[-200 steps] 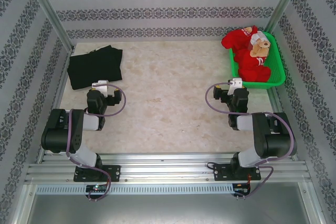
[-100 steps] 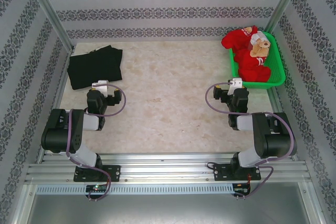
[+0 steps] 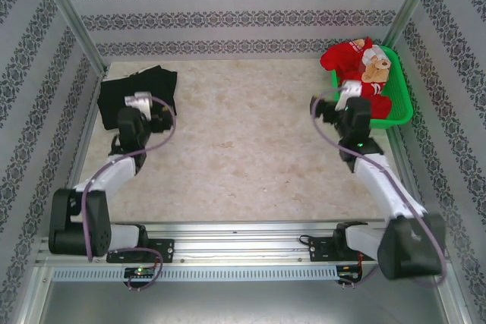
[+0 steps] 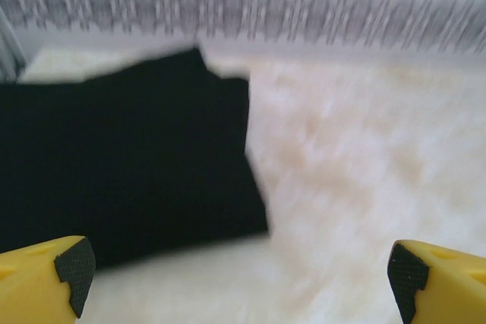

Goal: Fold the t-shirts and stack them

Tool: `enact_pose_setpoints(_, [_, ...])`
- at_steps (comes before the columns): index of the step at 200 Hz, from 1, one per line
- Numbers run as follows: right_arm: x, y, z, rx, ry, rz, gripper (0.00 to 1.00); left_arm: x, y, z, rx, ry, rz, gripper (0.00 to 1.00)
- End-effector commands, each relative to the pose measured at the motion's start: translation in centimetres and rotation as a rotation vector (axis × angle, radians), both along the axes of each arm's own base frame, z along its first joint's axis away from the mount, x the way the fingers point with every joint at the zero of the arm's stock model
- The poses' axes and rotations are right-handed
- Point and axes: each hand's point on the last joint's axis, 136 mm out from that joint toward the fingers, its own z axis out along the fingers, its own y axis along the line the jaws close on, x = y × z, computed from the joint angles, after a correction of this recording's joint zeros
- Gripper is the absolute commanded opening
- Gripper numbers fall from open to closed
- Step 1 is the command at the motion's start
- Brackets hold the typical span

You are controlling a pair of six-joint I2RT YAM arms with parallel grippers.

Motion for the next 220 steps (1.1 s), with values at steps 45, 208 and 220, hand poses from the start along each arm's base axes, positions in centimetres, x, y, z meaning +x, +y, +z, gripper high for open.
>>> enact_pose_setpoints(45, [1.1, -3.5, 1.9, 0.167, 0.415, -0.191, 0.98, 0.4, -7.0, 2.4, -0.229, 0.411, -0.083, 1.0])
enact_pose_setpoints(208, [12.2, -14.8, -18.5, 0.237, 0.904, -0.533, 0.66, -1.7, -20.7, 12.0, -0.335, 0.138, -0.579, 1.0])
enact_pose_setpoints(220, [12.4, -15.0, -19.5, 0.242, 0.914, -0.54, 0.61, -2.4, -20.6, 13.7, -0.334, 0.059, -0.608, 1.0])
